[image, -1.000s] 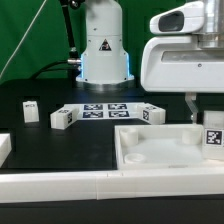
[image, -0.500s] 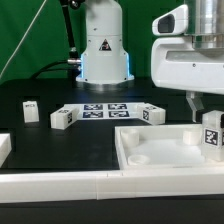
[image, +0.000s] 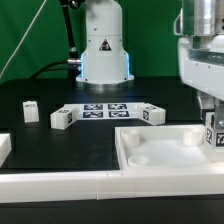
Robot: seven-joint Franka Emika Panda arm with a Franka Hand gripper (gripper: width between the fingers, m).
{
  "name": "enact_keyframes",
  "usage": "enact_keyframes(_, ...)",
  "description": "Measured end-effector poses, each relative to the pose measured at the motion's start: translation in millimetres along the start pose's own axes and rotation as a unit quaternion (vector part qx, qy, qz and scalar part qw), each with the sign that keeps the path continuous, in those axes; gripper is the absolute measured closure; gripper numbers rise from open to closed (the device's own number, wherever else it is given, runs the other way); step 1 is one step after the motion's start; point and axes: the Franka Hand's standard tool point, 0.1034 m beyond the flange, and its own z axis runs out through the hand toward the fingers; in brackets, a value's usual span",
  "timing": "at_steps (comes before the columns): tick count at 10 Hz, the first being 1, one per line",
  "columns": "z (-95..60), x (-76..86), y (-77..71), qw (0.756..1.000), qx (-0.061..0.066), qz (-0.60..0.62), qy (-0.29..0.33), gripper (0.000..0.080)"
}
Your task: Assemble one leg
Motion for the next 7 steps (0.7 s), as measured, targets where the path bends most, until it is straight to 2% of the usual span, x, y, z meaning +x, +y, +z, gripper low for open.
enact_keyframes(2,-0.3,2.6,3.0,0.997,-0.012,0.081,0.004,0.0507)
enact_keyframes(5,-0.4,7.4,2.4,0.994,-0.011,0.111,0.003,0.0505)
enact_keyframes(7,0.2,5.1,3.1,0.993,-0.012,0.118,-0.004,0.0496)
